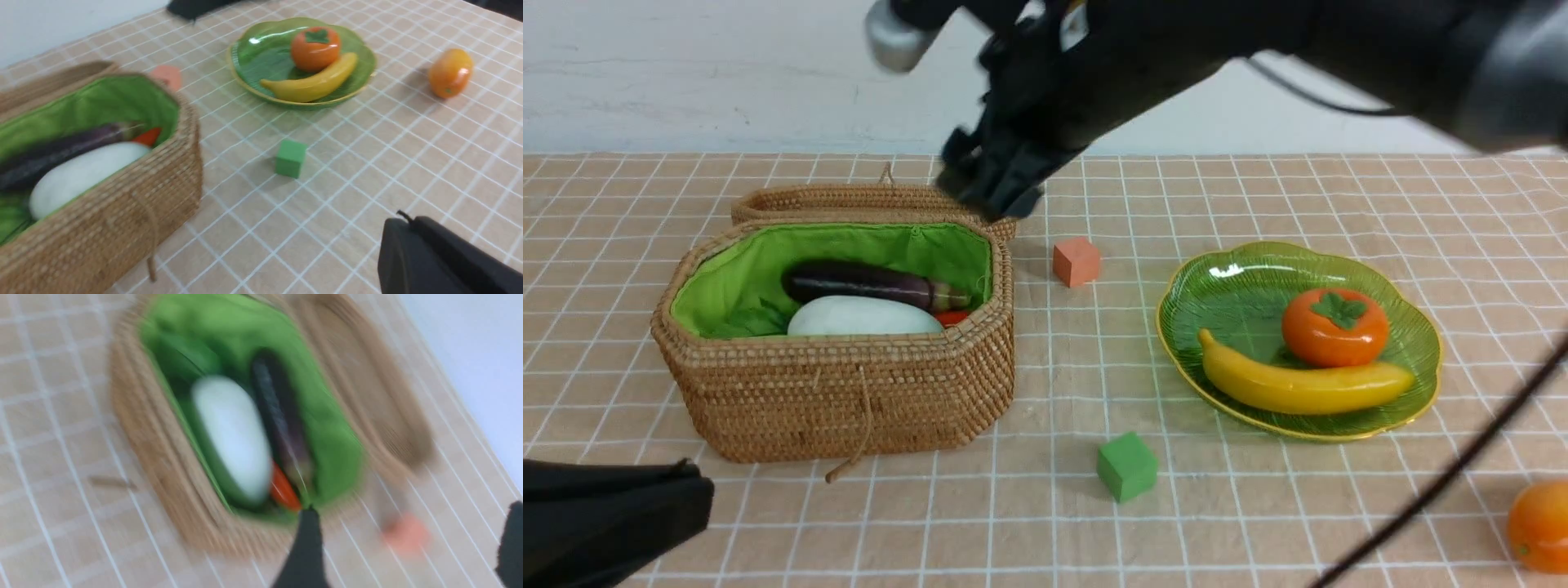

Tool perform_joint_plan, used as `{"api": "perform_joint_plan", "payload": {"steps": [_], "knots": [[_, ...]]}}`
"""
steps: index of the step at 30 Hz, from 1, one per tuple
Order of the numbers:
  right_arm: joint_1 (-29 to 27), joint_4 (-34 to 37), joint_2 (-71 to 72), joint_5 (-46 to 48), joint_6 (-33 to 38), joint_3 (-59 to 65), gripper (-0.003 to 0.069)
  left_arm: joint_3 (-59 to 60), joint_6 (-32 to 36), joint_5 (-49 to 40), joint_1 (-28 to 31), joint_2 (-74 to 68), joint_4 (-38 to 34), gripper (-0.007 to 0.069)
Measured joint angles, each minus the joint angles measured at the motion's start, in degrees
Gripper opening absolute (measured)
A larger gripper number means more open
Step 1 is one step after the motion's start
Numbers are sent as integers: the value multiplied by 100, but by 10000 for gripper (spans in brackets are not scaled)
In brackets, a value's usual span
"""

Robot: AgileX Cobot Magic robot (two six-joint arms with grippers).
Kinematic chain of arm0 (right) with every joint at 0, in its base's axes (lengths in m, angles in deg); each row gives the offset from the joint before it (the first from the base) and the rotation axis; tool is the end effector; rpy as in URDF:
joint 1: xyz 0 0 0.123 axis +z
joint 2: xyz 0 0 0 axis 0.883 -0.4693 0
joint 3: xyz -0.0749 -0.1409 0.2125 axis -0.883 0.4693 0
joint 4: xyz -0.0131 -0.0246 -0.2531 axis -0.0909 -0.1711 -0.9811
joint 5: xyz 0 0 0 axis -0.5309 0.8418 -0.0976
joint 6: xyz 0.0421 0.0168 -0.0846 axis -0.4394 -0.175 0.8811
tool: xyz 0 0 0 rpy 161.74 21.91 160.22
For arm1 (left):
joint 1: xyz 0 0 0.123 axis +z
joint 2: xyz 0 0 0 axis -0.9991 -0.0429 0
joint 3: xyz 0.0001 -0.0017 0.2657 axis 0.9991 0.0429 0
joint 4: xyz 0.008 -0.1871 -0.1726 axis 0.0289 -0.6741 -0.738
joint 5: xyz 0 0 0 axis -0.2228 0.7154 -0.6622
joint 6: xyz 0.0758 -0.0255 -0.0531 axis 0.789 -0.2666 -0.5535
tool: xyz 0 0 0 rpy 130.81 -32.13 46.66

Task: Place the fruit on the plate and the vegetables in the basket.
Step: Use the right arm to grab a mango and put it into the right plate

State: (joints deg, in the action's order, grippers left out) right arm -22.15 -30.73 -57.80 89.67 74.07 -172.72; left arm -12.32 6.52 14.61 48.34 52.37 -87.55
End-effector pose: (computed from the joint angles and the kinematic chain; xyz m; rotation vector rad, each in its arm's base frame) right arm 0.3159 0.2631 0.3928 -1.1940 1.9032 0.1371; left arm 0.0846 -0.0804 0.3488 0.7480 1.8101 -0.5196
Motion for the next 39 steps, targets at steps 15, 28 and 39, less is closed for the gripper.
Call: {"api": "perform_joint_plan", "payload": {"steps": [15, 28, 39], "knots": [[-3619, -1088, 2349, 1712, -4827, 3746, 125, 0, 1539, -51, 0, 0, -1516, -13], [-5519, 591, 1026, -712, -4980, 5577, 674, 0, 1539, -189, 0, 0, -1523, -13], [-5524, 1044, 131, -846, -4113, 5462, 577, 0, 1539, -203, 0, 0, -1523, -11]]}}
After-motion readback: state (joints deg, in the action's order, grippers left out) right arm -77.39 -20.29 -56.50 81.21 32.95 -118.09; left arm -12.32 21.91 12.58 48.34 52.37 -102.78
